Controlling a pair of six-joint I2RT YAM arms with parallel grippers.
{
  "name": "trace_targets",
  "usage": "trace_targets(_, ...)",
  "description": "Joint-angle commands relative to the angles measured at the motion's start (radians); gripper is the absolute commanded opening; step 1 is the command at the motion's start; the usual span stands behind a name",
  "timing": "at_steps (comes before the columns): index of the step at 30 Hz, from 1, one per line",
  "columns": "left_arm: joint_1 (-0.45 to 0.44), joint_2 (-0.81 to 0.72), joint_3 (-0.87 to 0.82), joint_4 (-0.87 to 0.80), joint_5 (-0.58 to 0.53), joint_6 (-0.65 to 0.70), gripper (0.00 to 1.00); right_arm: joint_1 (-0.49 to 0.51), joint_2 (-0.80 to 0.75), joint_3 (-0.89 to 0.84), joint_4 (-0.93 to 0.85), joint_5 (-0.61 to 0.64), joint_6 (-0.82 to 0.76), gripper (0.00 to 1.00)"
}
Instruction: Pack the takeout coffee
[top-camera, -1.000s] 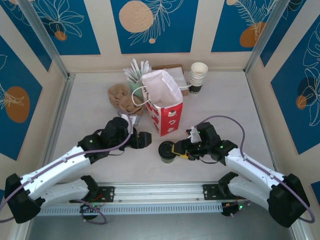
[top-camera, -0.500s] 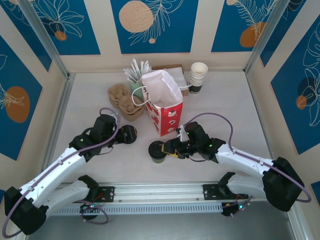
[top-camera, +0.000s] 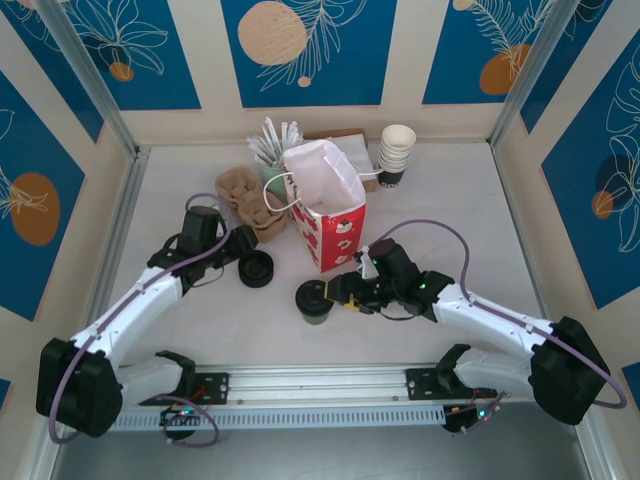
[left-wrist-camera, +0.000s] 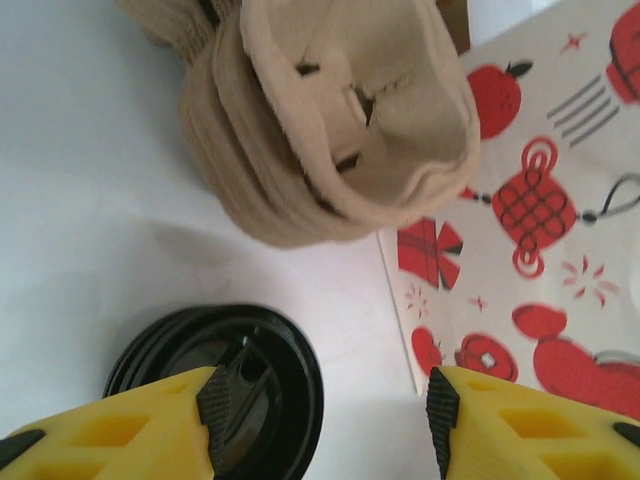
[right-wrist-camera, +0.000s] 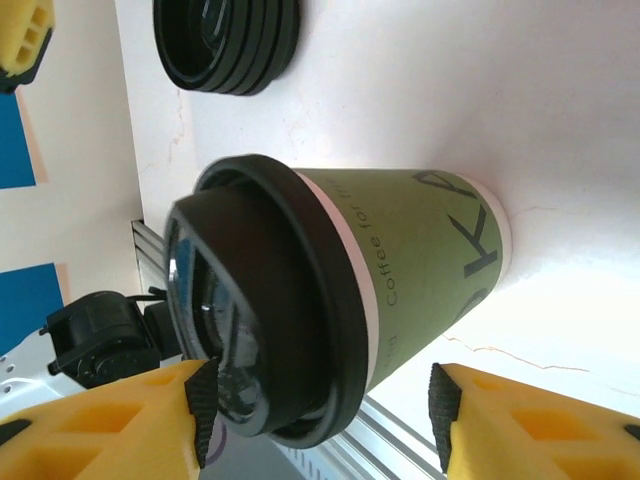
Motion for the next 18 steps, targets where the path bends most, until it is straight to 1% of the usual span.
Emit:
trace_targets(1,0.030,0.042,0.059,0.105,0.005,-0.037,0.55,-0.023,-0.050,0.055,-0.107,0.020,-0.054,0.62)
trace_targets(7,0.055,0.143,0.122,0.136,-0.024,-0.063,0.52,-0.070,-0.127,0.121,-0.238,0.016,-0.110,0.64)
trace_targets(12,0.062,0.181,0.148,0.109,-0.097,-0.106,0.52,-0.113,-0.184,0.172,-0.321,0.009,-0.151,0.64)
trace_targets(15,0.065,0.198,0.150,0.109,-0.120,-0.127,0.51,-0.137,-0.206,0.202,-0.364,0.002,-0.174,0.63)
trace_targets(18,0.072,0.229,0.160,0.122,-0.102,-0.135,0.50,-0.160,-0.220,0.223,-0.392,-0.010,-0.194,0.63)
